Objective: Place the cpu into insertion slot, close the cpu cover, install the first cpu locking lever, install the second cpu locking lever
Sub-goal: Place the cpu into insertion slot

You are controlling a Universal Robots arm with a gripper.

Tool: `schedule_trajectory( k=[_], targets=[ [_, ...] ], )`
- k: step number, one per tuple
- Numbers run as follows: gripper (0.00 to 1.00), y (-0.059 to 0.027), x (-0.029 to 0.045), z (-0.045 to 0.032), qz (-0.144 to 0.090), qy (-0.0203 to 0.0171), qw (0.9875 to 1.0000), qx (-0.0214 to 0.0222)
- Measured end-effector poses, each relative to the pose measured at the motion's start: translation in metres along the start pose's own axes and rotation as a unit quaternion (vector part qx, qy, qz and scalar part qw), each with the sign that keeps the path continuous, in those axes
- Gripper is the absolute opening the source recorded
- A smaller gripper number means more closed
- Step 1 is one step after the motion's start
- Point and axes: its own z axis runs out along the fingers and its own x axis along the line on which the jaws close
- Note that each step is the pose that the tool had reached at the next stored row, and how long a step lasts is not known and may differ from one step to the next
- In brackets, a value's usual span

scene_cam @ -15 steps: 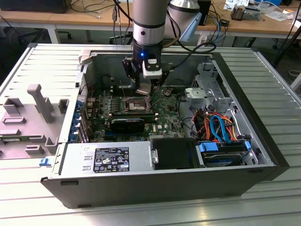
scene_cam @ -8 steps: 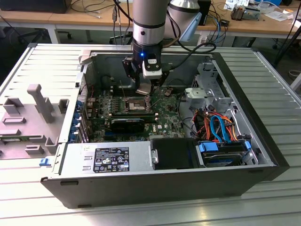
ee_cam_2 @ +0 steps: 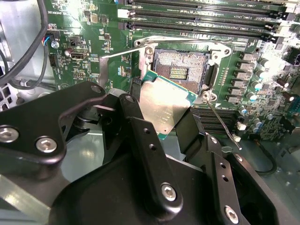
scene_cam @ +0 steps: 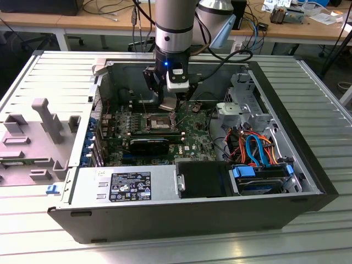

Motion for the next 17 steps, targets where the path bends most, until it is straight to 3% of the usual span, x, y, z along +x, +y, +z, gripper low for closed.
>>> schedule_trajectory(
  k=[17],
  targets=[
    [0.54,0.0000,0.0000,0.0000,0.006,-0.0002,1.0000,-0.0001]
  ],
)
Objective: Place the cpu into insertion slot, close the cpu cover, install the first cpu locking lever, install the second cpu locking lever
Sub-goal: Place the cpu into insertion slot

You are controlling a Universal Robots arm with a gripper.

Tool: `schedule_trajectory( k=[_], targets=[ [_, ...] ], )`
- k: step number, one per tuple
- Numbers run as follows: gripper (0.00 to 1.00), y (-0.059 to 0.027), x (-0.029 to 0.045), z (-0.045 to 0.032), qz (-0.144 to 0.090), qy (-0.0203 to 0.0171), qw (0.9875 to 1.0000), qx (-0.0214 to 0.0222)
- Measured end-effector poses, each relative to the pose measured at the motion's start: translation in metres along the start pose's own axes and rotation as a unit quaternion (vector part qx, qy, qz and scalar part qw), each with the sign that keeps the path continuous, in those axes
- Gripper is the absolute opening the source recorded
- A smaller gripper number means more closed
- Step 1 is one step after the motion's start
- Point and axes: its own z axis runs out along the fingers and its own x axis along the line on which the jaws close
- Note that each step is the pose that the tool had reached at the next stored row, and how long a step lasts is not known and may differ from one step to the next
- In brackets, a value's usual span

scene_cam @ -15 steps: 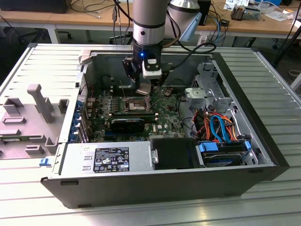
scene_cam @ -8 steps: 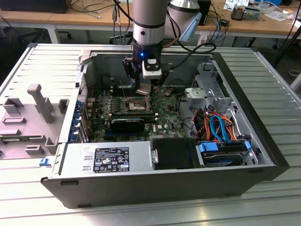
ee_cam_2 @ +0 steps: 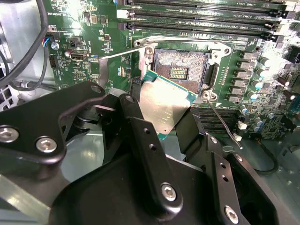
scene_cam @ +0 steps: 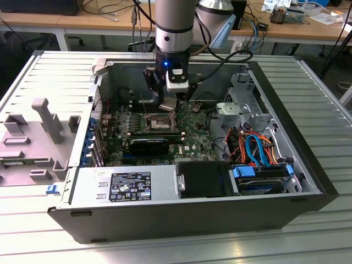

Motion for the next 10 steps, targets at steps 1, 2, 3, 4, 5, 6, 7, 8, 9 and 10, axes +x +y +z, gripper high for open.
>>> schedule_trajectory(
  k=[1,2,3,4,5,6,7,8,9,10],
  targets=[
    [0.54,0.0000,0.0000,0.0000,0.001,0.0000,1.0000,0.0000],
    [0.54,0.0000,0.0000,0.0000,0.002,-0.0001,1.0000,0.0000],
    [0.54,0.0000,0.0000,0.0000,0.002,0.0000,1.0000,0.0000],
    [0.54,0.0000,0.0000,0.0000,0.002,-0.0001,1.0000,0.0000],
    [0.54,0.0000,0.0000,0.0000,0.002,-0.0001,1.0000,0.0000],
    [0.54,0.0000,0.0000,0.0000,0.002,-0.0001,1.0000,0.0000],
    [0.54,0.0000,0.0000,0.0000,0.002,-0.0001,1.0000,0.0000],
    [0.54,0.0000,0.0000,0.0000,0.003,-0.0001,1.0000,0.0000],
    [0.54,0.0000,0.0000,0.0000,0.003,-0.0001,1.0000,0.0000],
    [0.54,0.0000,0.0000,0.0000,0.003,-0.0001,1.0000,0.0000]
  ],
)
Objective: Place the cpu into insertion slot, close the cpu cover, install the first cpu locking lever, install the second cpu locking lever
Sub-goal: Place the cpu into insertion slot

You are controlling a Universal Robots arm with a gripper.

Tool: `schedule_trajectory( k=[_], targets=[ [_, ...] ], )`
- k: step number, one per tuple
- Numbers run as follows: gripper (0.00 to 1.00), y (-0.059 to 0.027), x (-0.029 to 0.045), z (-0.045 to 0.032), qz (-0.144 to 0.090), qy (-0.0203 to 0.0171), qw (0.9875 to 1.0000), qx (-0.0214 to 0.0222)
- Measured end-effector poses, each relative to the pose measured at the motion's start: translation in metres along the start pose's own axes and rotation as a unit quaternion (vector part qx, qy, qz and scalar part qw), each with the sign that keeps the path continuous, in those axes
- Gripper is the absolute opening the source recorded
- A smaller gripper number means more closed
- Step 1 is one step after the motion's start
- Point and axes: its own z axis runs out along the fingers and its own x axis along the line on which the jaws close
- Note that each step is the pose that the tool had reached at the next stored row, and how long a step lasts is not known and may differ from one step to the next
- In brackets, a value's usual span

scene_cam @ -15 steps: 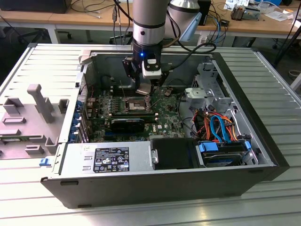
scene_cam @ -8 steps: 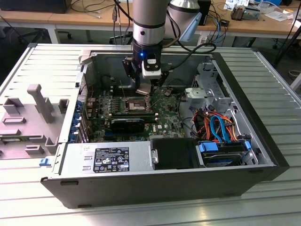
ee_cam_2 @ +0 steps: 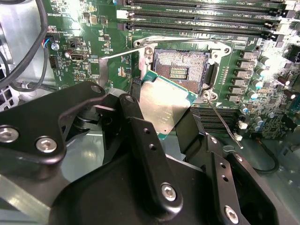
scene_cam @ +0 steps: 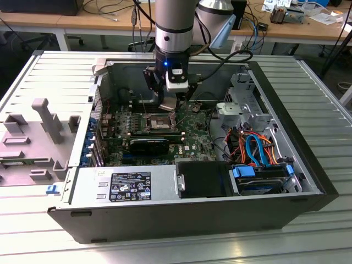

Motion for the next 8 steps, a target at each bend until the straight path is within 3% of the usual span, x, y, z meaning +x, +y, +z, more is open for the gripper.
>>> schedule_trajectory(
  k=[8],
  targets=[
    [0.54,0.0000,0.0000,0.0000,0.004,-0.0002,1.0000,-0.0001]
  ],
)
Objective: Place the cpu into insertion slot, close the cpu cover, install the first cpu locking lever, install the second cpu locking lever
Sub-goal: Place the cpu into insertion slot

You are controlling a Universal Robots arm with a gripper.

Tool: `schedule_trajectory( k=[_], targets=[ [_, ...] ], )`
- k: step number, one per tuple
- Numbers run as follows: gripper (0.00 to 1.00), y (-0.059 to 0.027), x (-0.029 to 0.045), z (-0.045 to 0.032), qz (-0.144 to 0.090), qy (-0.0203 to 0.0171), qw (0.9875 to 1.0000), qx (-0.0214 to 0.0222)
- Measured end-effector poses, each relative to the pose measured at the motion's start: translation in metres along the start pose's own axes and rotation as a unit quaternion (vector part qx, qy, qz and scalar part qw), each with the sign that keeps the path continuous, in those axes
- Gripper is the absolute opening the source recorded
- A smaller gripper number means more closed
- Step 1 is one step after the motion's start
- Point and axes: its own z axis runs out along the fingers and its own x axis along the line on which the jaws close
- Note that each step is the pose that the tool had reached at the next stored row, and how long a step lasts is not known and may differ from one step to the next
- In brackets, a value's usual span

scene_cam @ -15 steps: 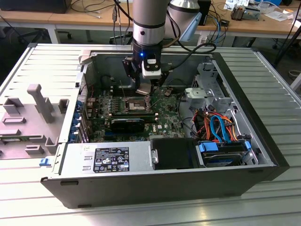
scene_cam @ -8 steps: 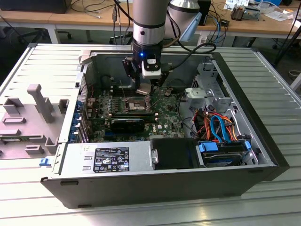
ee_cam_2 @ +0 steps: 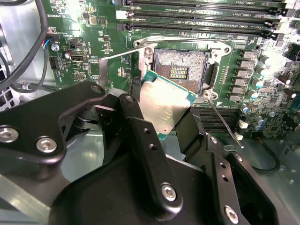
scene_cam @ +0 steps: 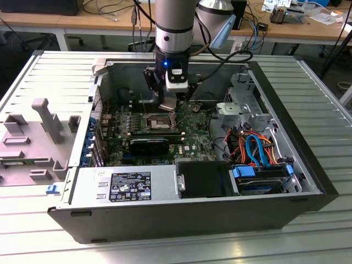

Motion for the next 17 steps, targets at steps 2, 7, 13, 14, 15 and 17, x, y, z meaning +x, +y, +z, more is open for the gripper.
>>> schedule_trajectory(
  k=[2,7,13,14,15,17],
  targets=[
    [0.54,0.0000,0.0000,0.0000,0.002,-0.0001,1.0000,0.0000],
    [0.54,0.0000,0.0000,0.0000,0.003,-0.0002,1.0000,0.0000],
    [0.54,0.0000,0.0000,0.0000,0.005,-0.0002,1.0000,0.0000],
    [0.54,0.0000,0.0000,0.0000,0.007,-0.0003,1.0000,-0.0001],
    [0.54,0.0000,0.0000,0.0000,0.010,-0.0004,1.0000,-0.0001],
    [0.54,0.0000,0.0000,0.0000,0.010,-0.0004,0.9999,-0.0001]
  ],
)
